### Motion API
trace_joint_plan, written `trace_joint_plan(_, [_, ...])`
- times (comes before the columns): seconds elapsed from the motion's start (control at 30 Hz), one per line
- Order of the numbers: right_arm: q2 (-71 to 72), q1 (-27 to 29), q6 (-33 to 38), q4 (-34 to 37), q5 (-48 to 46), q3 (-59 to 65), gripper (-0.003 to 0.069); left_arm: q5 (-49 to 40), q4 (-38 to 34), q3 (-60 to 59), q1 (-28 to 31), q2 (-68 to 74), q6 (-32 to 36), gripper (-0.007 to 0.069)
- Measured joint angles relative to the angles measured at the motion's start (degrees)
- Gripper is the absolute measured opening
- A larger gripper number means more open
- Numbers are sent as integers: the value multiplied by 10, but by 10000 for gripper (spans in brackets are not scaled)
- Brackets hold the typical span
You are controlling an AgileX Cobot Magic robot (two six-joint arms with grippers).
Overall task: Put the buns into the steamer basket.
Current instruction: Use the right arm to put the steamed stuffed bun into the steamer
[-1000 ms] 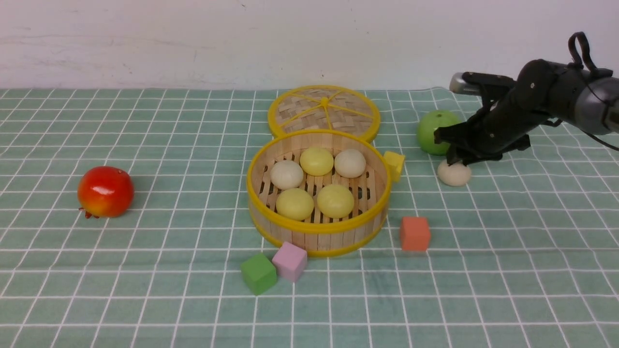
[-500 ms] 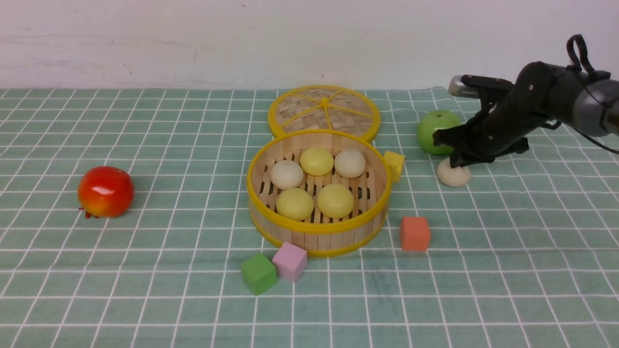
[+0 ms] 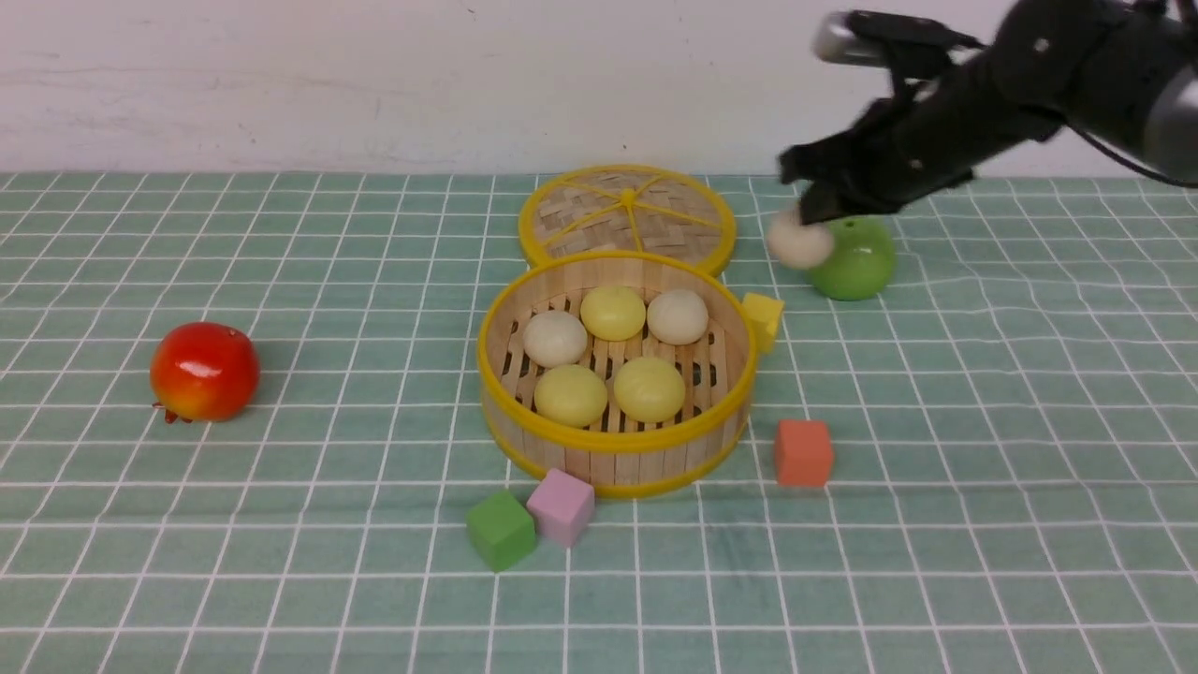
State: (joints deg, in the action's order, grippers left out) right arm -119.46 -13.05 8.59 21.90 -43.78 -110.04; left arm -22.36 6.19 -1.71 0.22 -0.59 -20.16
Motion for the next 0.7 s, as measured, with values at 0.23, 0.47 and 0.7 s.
trace_joint_plan(0.23, [-14, -48, 8, -19, -20, 1, 0, 0, 0, 0, 0, 0, 0, 238])
trace_joint_plan(0.47, [-31, -48, 8, -22, -38, 1, 0, 0, 0, 0, 0, 0, 0, 238])
trace_joint_plan(0.7, [-59, -48, 8, -12, -42, 1, 0, 0, 0, 0, 0, 0, 0, 238])
